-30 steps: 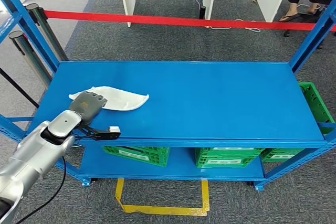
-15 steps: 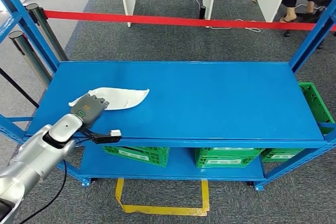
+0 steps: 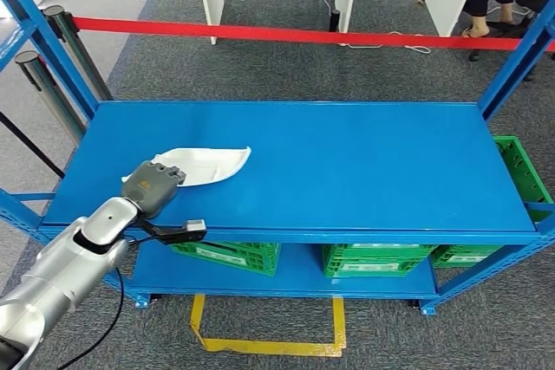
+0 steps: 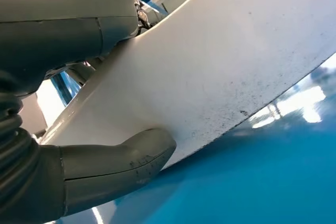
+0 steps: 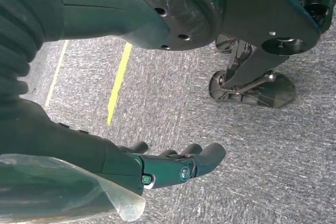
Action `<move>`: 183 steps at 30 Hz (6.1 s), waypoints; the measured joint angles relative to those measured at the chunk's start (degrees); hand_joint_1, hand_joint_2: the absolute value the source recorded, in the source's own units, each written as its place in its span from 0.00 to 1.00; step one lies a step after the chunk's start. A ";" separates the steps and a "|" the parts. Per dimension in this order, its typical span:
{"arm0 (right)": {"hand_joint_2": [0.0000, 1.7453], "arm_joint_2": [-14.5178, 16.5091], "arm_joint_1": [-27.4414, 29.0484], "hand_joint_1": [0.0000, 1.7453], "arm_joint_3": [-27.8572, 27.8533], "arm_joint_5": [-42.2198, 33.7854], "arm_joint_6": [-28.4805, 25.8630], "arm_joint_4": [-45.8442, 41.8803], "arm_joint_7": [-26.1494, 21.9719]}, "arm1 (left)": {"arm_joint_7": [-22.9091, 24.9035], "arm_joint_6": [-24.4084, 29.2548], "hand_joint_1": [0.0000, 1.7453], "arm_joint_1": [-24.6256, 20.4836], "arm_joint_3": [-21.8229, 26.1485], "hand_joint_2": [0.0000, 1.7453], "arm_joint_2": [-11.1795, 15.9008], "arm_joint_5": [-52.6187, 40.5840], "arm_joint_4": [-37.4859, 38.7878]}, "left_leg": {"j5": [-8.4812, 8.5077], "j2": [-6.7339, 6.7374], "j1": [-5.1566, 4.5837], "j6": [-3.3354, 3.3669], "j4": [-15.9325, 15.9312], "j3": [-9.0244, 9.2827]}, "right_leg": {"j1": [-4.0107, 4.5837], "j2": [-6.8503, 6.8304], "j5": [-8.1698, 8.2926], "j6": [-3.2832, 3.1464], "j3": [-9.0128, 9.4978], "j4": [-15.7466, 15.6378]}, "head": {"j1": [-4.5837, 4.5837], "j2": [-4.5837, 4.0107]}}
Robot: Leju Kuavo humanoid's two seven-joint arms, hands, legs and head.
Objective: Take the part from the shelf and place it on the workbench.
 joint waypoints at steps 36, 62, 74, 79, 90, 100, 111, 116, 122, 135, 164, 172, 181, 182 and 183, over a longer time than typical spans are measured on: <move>1.00 -0.81 1.15 0.00 0.45 -5.21 -0.31 0.75 -2.04 | -24.55 3.98 1.00 36.96 21.01 1.00 -10.41 46.98 -45.23 | -4.95 -0.78 1.32 -1.80 6.97 -3.22 | -1.58 0.44 1.14 -0.27 -3.20 1.97 | -0.12 0.02; 1.00 -1.40 1.00 0.00 -2.77 -13.50 1.15 1.20 -12.10 | -35.50 -16.29 1.00 50.59 34.16 1.00 -21.40 66.73 -54.77 | 6.01 -0.79 -0.55 0.39 0.21 -5.45 | -0.26 0.37 -2.94 0.85 5.58 -2.71 | -0.20 0.02; 1.00 -1.07 1.49 0.00 -3.08 -14.06 2.43 1.29 -10.70 | -35.81 -19.27 1.00 52.85 38.65 1.00 -23.88 68.23 -54.93 | -1.31 -2.05 0.96 -1.79 2.99 2.03 | -0.60 0.14 3.75 -0.07 -3.17 -0.93 | -0.85 0.02; 1.00 -1.14 1.64 0.00 -3.19 -14.82 3.13 1.40 -11.09 | -35.82 -20.16 1.00 53.46 40.18 1.00 -24.84 68.12 -55.18 | -0.73 -2.12 0.55 0.10 -2.26 3.13 | -0.82 0.27 5.11 1.87 -4.68 -0.58 | -0.78 0.02; 1.00 -1.27 1.15 0.00 -3.18 -14.65 3.69 1.50 -11.68 | -35.82 -21.61 1.00 53.80 42.29 1.00 -26.59 67.39 -55.41 | 7.09 -1.47 -0.62 1.12 -1.14 -6.45 | -0.47 0.33 -2.43 1.18 6.24 0.38 | -0.40 0.02; 1.00 -0.96 0.99 0.00 -3.17 -15.02 4.42 1.51 -11.72 | -35.82 -21.55 1.00 53.74 42.80 1.00 -27.58 64.34 -55.72 | -4.07 -1.80 0.54 -1.99 14.98 -9.56 | -0.48 -0.28 0.77 -1.15 2.96 -4.05 | -1.00 0.02; 1.00 -1.14 1.02 0.00 -3.01 -14.37 4.68 1.56 -12.38 | -35.82 -19.81 1.00 53.81 42.62 1.00 -27.91 63.78 -55.76 | 0.54 -1.86 0.57 0.98 -1.87 1.37 | -0.76 0.14 1.72 1.86 -4.77 1.18 | -0.85 0.02; 1.00 -1.18 0.96 0.00 -2.68 -14.04 4.86 1.57 -12.48 | -35.82 -19.83 1.00 53.98 42.60 1.00 -28.10 63.99 -55.78 | 3.55 -1.60 -0.12 1.93 -1.60 -2.54 | -0.81 0.28 -6.64 2.17 -7.61 15.61 | -0.63 0.02; 1.00 -1.31 1.03 0.00 -1.87 -13.69 4.35 1.57 -10.91 | -35.83 -19.79 1.00 54.43 42.66 1.00 -27.93 65.39 -57.02 | 6.46 -3.23 -0.38 0.86 -0.90 -6.02 | -0.51 3.95 -2.10 0.60 6.07 -2.65 | -0.66 0.02; 1.00 -0.99 0.53 0.00 0.66 -12.30 4.14 1.49 -13.58 | -35.84 -15.71 1.00 54.69 42.36 1.00 -25.51 63.82 -58.78 | 1.96 -0.44 1.14 -2.73 4.57 -3.03 | -0.99 -3.82 -0.49 -0.40 3.30 -2.68 | -1.14 0.02; 1.00 -0.77 0.81 0.00 5.13 -11.50 3.08 1.46 -11.20 | -35.82 -0.88 1.00 56.02 32.33 1.00 -17.41 59.03 -60.27 | -0.68 -1.92 1.00 -2.52 10.45 -6.65 | -0.99 -3.50 0.12 -0.68 1.97 -1.65 | -1.93 0.02; 1.00 -0.74 0.37 0.00 5.95 -11.52 2.85 1.43 -12.02 | -35.83 0.47 1.00 56.19 33.18 1.00 -17.60 60.61 -60.94 | 3.02 -0.25 0.24 0.64 -1.14 -1.79 | -0.64 -4.81 -1.55 1.41 1.26 0.14 | -1.76 0.02; 1.00 -0.68 0.41 0.00 7.44 -10.28 1.50 1.42 -14.25 | -35.84 3.83 1.00 56.81 38.45 1.00 -20.02 61.49 -64.65 | 3.83 -6.50 -0.05 1.21 -0.43 -2.94 | -0.94 3.15 -1.35 1.09 0.28 2.83 | -1.47 0.02; 1.00 -0.64 0.35 0.00 7.80 -9.90 1.34 1.42 -13.93 | -35.84 5.26 1.00 56.75 38.97 1.00 -20.26 61.31 -65.33 | 3.87 -7.13 -0.08 0.93 -0.15 -3.23 | -1.01 4.14 -0.79 1.01 1.49 0.36 | -1.49 0.02; 1.00 -0.60 0.27 0.00 8.15 -9.65 1.22 1.42 -13.61 | -35.84 6.41 1.00 56.71 39.34 1.00 -20.44 61.24 -65.95 | 3.97 -7.71 -0.06 0.57 0.05 -3.59 | -1.03 4.69 -0.91 0.95 2.06 -0.68 | -1.51 0.02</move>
